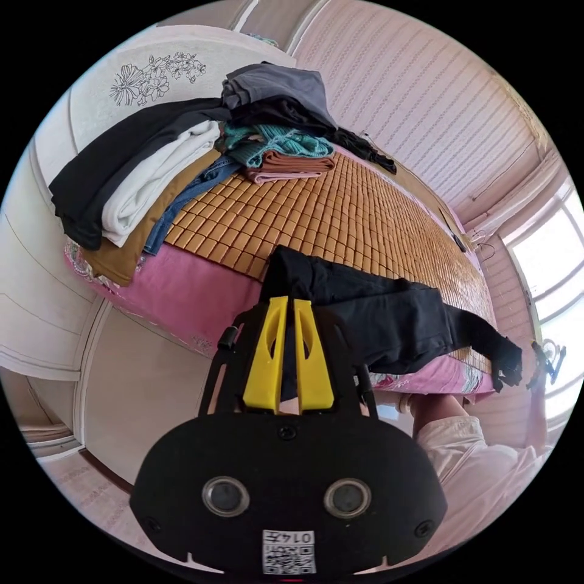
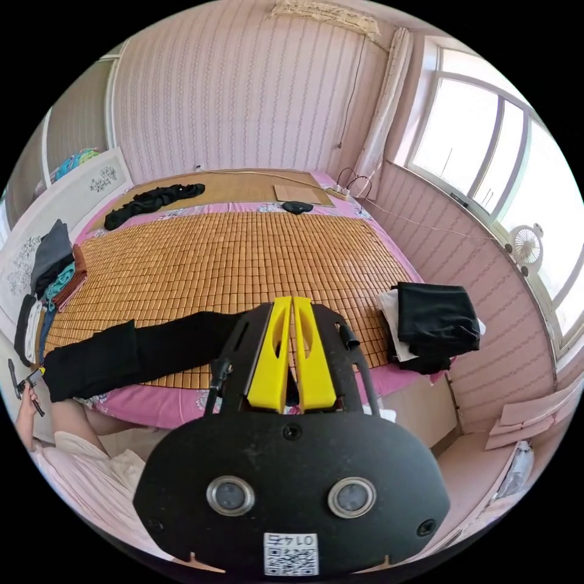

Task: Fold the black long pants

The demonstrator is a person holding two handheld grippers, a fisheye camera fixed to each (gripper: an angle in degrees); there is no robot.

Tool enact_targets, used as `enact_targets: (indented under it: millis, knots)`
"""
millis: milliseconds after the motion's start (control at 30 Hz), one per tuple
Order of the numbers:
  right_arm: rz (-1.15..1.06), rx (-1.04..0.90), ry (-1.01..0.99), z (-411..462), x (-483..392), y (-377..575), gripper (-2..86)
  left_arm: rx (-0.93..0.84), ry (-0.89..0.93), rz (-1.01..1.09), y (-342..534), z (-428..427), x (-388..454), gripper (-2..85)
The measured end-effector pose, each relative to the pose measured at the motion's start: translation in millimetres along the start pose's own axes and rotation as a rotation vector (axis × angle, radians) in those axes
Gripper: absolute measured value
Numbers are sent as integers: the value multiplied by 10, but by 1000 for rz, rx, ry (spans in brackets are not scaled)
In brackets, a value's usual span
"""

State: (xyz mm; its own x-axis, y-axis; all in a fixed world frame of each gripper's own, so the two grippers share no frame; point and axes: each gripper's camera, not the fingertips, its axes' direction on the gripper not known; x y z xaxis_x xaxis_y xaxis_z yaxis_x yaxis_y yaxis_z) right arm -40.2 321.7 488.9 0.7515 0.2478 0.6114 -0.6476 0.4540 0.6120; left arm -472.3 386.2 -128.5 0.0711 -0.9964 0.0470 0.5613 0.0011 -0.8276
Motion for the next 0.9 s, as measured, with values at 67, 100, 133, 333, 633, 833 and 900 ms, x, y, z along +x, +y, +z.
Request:
enact_targets:
  millis: [67, 100, 133, 333, 633, 833, 900]
  knots:
    - [-80, -30, -47, 104, -153, 133, 48, 5, -54, 22, 90, -24, 87, 32]
    - [-129, -62, -104, 197, -304, 232, 72, -4, -92, 27, 148, -34, 146, 41]
    - [-175, -92, -175, 286, -481, 338, 88, -14, -133, 41, 207, -51, 214, 55]
    - [-402, -182, -547, 487, -1416, 765, 99, -109, -183, 211, 541, 74, 573, 104]
    - [-715, -303, -924, 339, -2340, 859, 83, -266, -188, 263, 689, 302, 758, 13]
    - [-817, -259, -975, 179, -2670, 670, 96, -173, -78, 342, 924, -13, 1043, -6]
    - [-798, -290, -1055, 165, -2765, 609, 101, -128, -5, 398, 1047, -160, 1232, -6]
